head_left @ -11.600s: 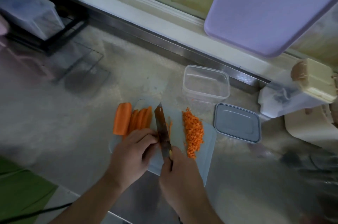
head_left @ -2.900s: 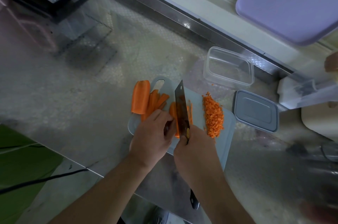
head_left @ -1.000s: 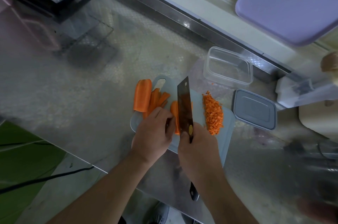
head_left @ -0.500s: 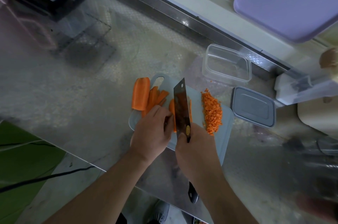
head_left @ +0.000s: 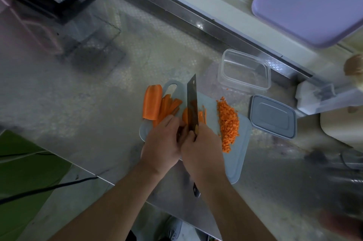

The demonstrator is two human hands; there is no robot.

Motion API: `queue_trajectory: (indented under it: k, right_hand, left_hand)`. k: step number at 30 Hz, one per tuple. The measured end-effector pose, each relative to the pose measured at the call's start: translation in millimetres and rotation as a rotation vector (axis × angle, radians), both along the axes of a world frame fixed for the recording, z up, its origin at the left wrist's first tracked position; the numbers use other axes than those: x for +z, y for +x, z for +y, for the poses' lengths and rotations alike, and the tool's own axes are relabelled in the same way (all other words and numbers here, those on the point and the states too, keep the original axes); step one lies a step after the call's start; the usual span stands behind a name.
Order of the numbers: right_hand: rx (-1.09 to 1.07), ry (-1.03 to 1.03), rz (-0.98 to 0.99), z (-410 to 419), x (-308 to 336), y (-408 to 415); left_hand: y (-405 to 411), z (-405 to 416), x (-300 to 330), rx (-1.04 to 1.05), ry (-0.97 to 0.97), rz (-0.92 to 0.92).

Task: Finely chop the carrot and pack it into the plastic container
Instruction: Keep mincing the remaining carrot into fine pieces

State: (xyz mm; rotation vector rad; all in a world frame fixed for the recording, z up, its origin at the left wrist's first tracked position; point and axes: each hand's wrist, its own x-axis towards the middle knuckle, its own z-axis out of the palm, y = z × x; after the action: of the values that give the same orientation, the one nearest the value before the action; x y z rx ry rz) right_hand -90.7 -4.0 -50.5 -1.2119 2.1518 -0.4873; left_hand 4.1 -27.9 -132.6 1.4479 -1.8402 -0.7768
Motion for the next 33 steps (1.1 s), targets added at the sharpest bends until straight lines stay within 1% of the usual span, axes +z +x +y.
queue_trajectory:
  k: [5,14,20,30,33]
  right_hand:
    - [-0.005,-0.060,-0.009,11,1,-10]
    - [0.040,-0.030,-0.035,20,10,-16]
    - [0.023,-0.002,-0.051,21,9,-16]
    - [0.031,0.055,0.027,20,5,-10]
    - [0.022,0.085,0.020,16,3,-8]
  left_hand:
    - [-1,-1,2,0.011,-0.011,-0.018]
    - [-2,-1,5,0.037,-0.031,0.041]
    - [-2,-2,3,0.032,-0.041,0.007]
    - [-2,-2,0,0.035,-0.048,-0.022]
    - [-2,-3,0,0.035,-0.034,-0.011]
